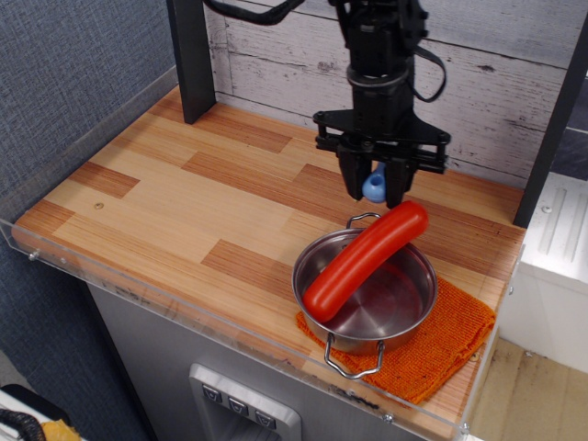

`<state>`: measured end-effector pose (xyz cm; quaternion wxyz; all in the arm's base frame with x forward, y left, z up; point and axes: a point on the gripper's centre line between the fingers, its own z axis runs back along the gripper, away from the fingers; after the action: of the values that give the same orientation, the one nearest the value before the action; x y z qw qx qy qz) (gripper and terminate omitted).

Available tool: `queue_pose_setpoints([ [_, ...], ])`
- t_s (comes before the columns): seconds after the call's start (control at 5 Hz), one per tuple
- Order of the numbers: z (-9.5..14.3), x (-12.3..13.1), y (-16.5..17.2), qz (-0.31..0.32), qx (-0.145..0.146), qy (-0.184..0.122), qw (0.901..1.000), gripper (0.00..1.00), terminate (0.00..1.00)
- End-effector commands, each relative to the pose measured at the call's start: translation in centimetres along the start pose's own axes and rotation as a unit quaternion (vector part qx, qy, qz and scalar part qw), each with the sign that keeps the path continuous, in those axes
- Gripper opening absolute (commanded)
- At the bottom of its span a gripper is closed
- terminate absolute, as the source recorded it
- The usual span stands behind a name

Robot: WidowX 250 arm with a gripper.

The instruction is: Put the spoon above the pot.

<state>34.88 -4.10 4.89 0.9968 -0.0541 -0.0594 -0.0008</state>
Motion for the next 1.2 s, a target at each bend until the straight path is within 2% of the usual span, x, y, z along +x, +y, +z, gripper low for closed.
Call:
queue_pose_setpoints([
  [0.0, 1.4, 1.1, 0.7, -0.043, 0.005, -0.018, 0.9989, 0.00, 0.00],
  [0.2, 1.4, 0.9, 0.8, -0.046, 0.005, -0.011, 0.9989, 1.00, 0.00],
  [0.4, 1.9, 0.7, 0.9, -0.041, 0.009, -0.007, 0.9991, 1.00, 0.00],
  [0.6, 4.2, 0.3, 1.3, -0.032, 0.005, -0.012, 0.9994, 1.00, 0.00],
  [0.8, 9.6, -0.9, 3.3, -0.008, 0.023, -0.048, 0.9985, 1.00, 0.00],
  [1.0, 14.3, -3.1, 6.2, 0.014, 0.034, -0.077, 0.9963, 1.00, 0.00],
])
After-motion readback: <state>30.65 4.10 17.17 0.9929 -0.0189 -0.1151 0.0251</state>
